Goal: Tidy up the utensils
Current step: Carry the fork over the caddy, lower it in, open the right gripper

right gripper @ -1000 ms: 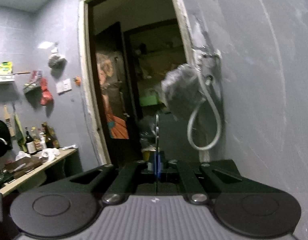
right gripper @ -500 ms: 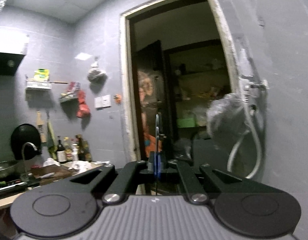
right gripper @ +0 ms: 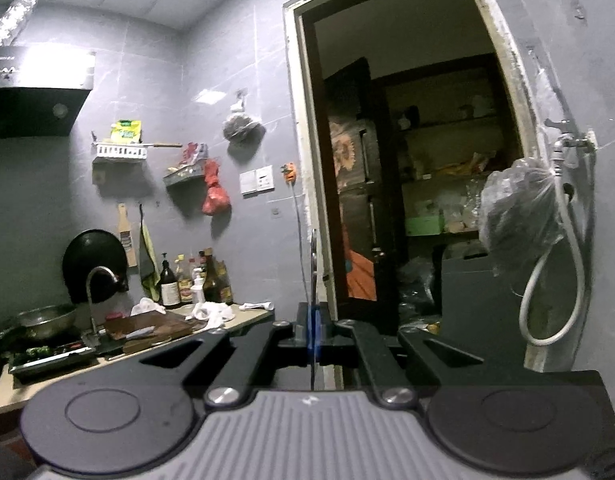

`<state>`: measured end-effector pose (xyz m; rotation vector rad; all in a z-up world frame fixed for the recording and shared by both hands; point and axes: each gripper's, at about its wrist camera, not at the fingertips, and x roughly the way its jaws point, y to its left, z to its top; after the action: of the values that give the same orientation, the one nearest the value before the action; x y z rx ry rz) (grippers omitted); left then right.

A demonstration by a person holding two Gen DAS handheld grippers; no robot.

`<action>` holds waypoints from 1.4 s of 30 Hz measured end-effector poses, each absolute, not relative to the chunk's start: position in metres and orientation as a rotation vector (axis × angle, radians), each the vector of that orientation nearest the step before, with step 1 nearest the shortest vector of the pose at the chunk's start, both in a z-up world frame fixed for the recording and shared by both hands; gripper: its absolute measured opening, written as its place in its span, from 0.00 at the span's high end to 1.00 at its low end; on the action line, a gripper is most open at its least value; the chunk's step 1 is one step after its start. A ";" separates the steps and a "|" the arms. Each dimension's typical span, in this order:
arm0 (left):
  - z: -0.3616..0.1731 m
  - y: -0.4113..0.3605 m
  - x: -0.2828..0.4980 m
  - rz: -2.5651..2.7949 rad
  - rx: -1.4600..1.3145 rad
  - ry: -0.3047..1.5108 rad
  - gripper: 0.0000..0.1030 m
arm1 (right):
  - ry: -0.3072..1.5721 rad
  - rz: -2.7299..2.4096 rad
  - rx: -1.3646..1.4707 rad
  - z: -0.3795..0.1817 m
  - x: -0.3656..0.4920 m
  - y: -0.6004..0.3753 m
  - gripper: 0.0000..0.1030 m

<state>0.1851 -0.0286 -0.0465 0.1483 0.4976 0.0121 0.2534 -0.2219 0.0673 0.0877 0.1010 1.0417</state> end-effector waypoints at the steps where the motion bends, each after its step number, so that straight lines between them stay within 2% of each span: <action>1: -0.046 -0.028 0.185 0.012 0.148 0.497 0.23 | 0.104 1.047 0.083 0.066 0.253 -0.220 0.98; 42: -0.048 -0.029 0.185 0.012 0.149 0.496 0.23 | 0.265 1.036 0.038 0.008 0.259 -0.192 0.98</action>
<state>0.1850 -0.0292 -0.0476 0.1494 0.4964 0.0118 0.2585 -0.1924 0.0076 0.0383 0.2651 1.0357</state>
